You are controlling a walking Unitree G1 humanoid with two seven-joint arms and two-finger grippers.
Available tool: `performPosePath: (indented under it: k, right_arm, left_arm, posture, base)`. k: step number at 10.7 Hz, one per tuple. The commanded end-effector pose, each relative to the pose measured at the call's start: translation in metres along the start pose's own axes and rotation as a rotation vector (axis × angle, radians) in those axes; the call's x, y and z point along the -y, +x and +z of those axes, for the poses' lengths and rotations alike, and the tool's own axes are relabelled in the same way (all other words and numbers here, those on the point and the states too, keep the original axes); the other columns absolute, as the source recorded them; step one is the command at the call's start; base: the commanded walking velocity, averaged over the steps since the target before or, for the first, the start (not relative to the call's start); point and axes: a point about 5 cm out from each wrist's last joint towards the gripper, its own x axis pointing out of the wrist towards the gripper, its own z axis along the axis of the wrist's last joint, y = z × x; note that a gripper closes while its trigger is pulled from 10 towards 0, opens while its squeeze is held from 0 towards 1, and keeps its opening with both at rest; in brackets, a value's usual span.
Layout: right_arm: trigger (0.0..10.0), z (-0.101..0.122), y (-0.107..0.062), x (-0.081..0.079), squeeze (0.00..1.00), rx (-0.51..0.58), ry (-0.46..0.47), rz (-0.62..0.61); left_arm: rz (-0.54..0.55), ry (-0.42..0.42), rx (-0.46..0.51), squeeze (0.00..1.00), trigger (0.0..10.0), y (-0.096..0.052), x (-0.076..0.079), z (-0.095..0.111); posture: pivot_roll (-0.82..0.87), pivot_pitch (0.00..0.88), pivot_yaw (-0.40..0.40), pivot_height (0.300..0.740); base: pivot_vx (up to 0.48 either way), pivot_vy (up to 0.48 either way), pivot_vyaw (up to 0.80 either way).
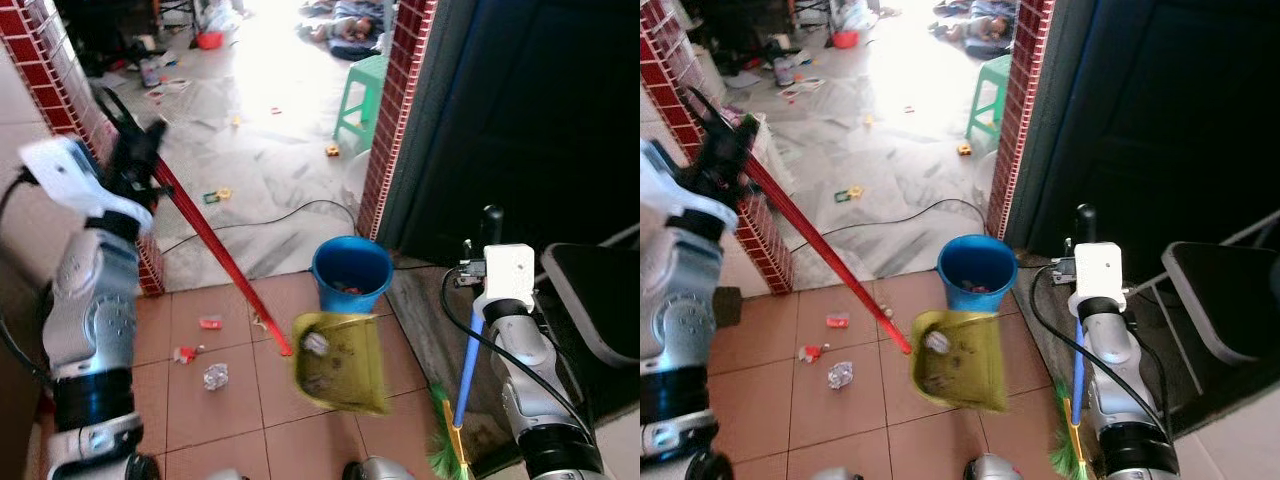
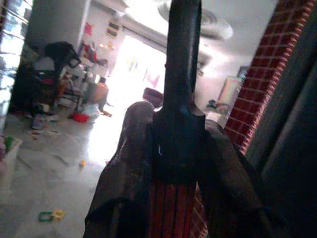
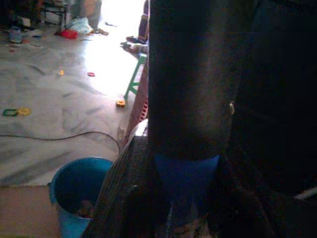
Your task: Sweep floor
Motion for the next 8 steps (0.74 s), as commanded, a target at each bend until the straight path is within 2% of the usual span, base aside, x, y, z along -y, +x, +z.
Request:
performPosePath:
  k: [1, 4, 8]
  right_arm:
    - [10.0, 0.006, 0.003, 0.000, 0.00, 0.036, -0.014, 0.003]
    - [10.0, 0.005, 0.001, -0.003, 0.00, 0.035, -0.015, 0.016]
    - [10.0, 0.005, 0.000, -0.011, 0.00, 0.035, -0.007, 0.044]
  left_arm:
    - [-0.009, -0.003, 0.133, 0.00, 10.0, 0.008, 0.006, 0.025]
    - [0.008, -0.005, 0.157, 0.00, 10.0, 0.015, 0.008, 0.026]
    - [0.007, 0.003, 0.221, 0.00, 10.0, 0.033, 0.018, 0.035]
  posture:
    - [-0.03, 0.000, -0.028, 0.740]
    - [-0.03, 0.000, -0.034, 0.740]
    - [-0.02, 0.000, -0.040, 0.740]
  base:
    - [0.292, 0.000, 0.00]
    - [0.466, 0.000, 0.00]
    - [0.465, 0.000, 0.00]
